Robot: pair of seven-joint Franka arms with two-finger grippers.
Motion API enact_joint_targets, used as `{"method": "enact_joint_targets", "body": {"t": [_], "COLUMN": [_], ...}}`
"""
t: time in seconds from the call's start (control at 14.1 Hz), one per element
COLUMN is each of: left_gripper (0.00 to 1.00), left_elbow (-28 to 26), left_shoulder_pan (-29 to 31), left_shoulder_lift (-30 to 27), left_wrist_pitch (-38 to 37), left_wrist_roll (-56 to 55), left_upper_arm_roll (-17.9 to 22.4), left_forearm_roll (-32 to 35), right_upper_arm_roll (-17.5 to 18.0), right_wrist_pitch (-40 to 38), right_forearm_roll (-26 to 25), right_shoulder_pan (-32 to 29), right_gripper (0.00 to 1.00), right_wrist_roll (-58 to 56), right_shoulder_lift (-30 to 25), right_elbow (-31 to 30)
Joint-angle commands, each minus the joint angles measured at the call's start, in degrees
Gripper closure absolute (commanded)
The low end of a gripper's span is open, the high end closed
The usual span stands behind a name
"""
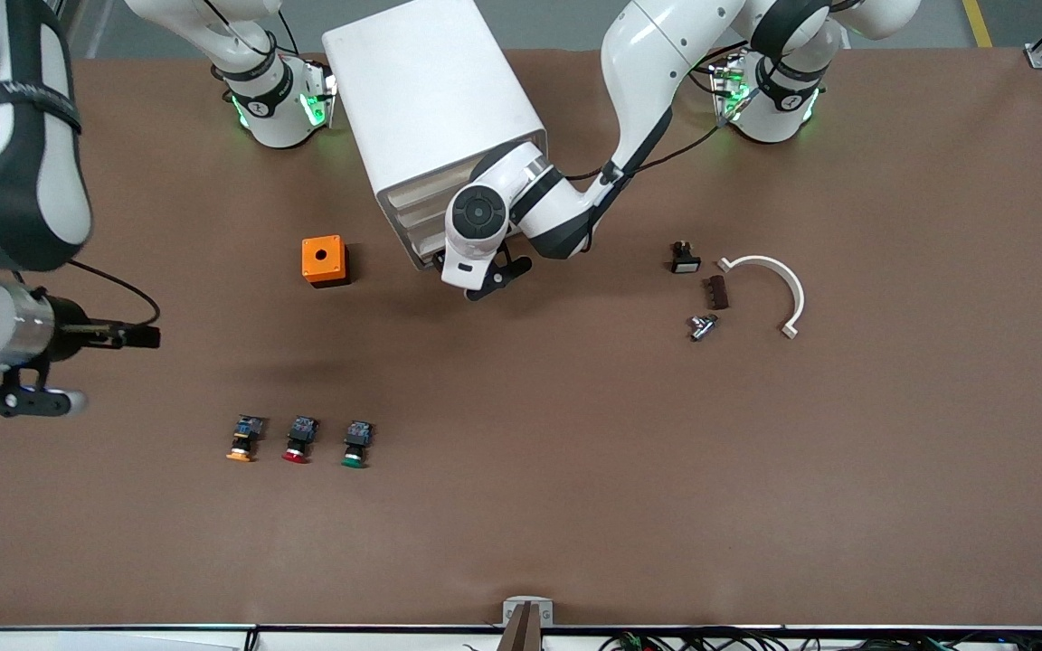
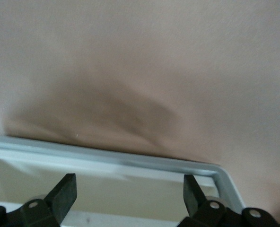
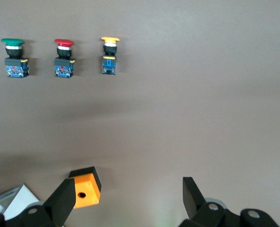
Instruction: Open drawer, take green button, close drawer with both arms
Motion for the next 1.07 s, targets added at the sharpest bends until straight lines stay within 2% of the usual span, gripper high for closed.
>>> {"method": "enact_joint_targets", "body": {"t": [0.0,0.14,0.43,0.64,0.78,1.0], "left_gripper": [0.01,0.01,0.01,0.01,0.01,0.01], "left_elbow": [-1.44,-1.79,-1.79,-1.79,-1.62,0.13], "left_shoulder_pan": [0.11,0.28,0.46,0.55,1.68,4.14], "left_shoulder_lift": [-1.25,-1.16,-1.16,-1.25,-1.86,-3.08], "left_wrist_pitch": [-2.23,-2.67,-2.67,-2.58,-2.58,-2.58], "left_wrist_roll": [-1.24,-0.89,-0.45,0.34,1.04,0.78], "left_upper_arm_roll": [-0.33,-0.33,-0.33,-0.06,0.11,0.64], "left_forearm_roll": [-3.53,-5.55,-7.94,-6.45,-4.61,1.62], "right_upper_arm_roll": [1.00,1.27,1.09,1.18,1.27,1.44], "right_wrist_pitch": [0.00,0.26,0.70,0.35,0.09,-3.58], "right_forearm_roll": [-0.62,-0.27,-0.88,-1.50,-1.24,-0.45], "right_shoulder_pan": [-3.98,-7.23,-7.33,-6.72,-6.89,-6.89], "right_gripper": [0.00,0.00,0.00,0.00,0.00,0.00], "right_wrist_roll": [-6.38,-8.79,-8.27,-8.36,-8.53,-8.18], "right_shoulder_lift": [-4.68,-4.69,-4.60,-4.16,-4.51,-5.39], "right_elbow": [-3.20,-2.85,-2.58,1.18,1.46,1.46]}}
